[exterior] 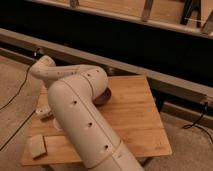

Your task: Drag the pepper across the table

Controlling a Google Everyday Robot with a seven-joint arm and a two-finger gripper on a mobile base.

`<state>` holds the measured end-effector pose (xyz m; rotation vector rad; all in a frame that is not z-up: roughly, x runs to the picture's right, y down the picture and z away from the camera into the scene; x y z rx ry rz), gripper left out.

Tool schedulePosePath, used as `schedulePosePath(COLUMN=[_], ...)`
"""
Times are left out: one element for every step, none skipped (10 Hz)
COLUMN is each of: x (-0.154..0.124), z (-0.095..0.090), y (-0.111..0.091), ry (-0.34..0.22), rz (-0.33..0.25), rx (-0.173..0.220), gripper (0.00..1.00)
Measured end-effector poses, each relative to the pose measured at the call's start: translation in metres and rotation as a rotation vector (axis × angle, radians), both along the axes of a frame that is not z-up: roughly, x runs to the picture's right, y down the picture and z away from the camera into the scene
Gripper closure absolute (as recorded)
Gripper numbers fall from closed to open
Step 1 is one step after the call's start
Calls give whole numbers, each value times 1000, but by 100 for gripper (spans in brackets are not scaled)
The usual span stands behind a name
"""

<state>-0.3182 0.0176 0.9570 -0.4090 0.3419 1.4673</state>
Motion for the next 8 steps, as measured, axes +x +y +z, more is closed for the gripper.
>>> schedulePosePath(x=[1, 2, 5, 6, 8, 10, 10, 11], z=[2, 4, 6, 7, 8, 9, 10, 11], y=[1, 2, 2, 2, 3, 2, 2, 2], ry=[10, 20, 31, 37, 43, 48, 50, 53], rz=[10, 21, 30, 41, 47, 54, 57, 58], rx=[-4, -11, -17, -23, -28, -32, -37, -39], gripper=[35, 35, 35, 35, 35, 35, 35, 35])
